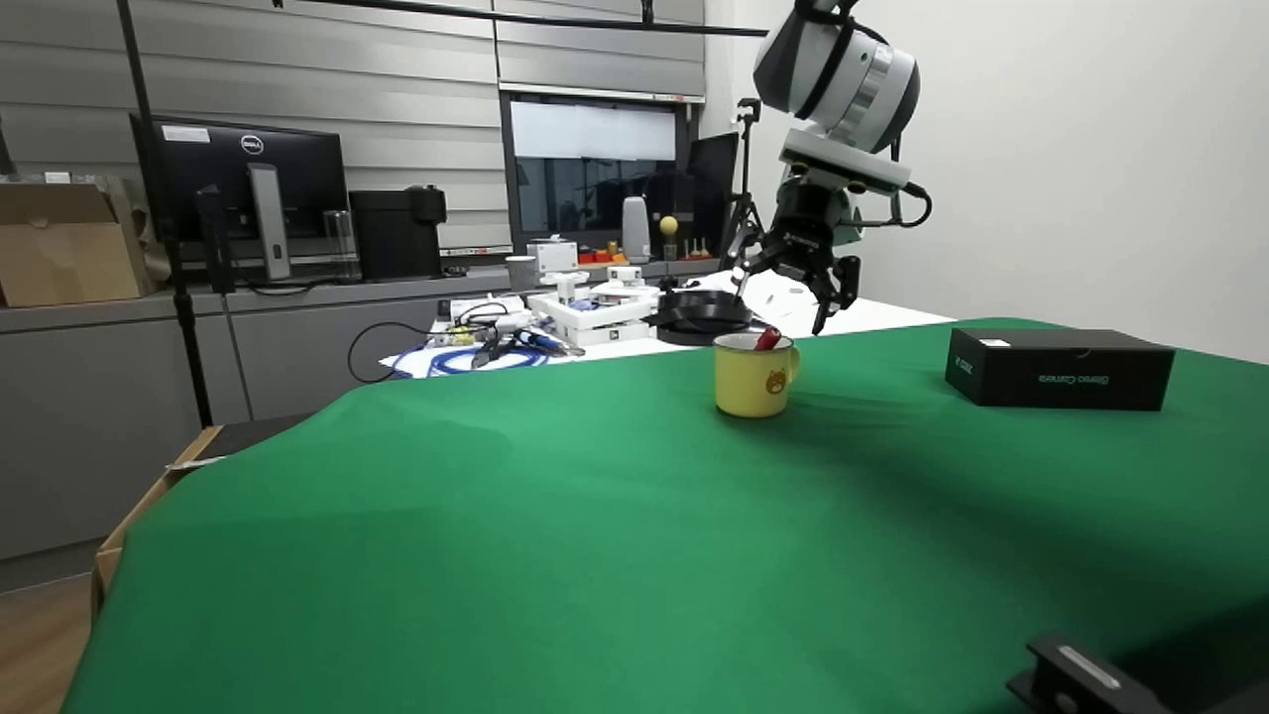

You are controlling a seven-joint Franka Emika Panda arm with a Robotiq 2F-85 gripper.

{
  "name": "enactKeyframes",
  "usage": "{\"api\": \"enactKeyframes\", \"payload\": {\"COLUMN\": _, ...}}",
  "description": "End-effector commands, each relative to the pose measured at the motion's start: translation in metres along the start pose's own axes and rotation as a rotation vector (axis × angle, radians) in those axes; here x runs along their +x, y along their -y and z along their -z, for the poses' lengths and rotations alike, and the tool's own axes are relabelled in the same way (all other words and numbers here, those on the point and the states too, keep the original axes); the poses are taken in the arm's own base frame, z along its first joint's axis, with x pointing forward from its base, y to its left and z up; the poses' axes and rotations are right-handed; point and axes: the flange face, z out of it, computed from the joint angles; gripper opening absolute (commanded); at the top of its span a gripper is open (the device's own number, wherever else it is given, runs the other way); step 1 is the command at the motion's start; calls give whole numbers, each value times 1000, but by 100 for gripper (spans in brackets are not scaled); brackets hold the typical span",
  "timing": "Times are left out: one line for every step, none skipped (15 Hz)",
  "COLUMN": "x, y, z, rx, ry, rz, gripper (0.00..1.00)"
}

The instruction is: Pick the marker from the cup and put it on the box

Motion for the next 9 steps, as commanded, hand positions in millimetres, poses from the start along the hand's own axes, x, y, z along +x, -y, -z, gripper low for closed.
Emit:
{"api": "enactKeyframes", "payload": {"x": 13, "y": -1, "z": 4, "rx": 35, "ry": 24, "rz": -19, "gripper": 75}}
{"api": "enactKeyframes", "payload": {"x": 16, "y": -2, "z": 3, "rx": 39, "ry": 27, "rz": -22, "gripper": 74}}
{"api": "enactKeyframes", "payload": {"x": 17, "y": -2, "z": 3, "rx": 39, "ry": 27, "rz": -22, "gripper": 68}}
{"api": "enactKeyframes", "payload": {"x": 19, "y": -3, "z": 3, "rx": 40, "ry": 29, "rz": -22, "gripper": 60}}
{"api": "enactKeyframes", "payload": {"x": 20, "y": -3, "z": 3, "rx": 40, "ry": 30, "rz": -21, "gripper": 53}}
{"api": "enactKeyframes", "payload": {"x": 20, "y": -3, "z": 3, "rx": 41, "ry": 31, "rz": -19, "gripper": 45}}
{"api": "enactKeyframes", "payload": {"x": 21, "y": -3, "z": 3, "rx": 40, "ry": 31, "rz": -18, "gripper": 39}}
{"api": "enactKeyframes", "payload": {"x": 22, "y": -3, "z": 3, "rx": 40, "ry": 32, "rz": -17, "gripper": 33}}
{"api": "enactKeyframes", "payload": {"x": 23, "y": -2, "z": 3, "rx": 39, "ry": 32, "rz": -17, "gripper": 25}}
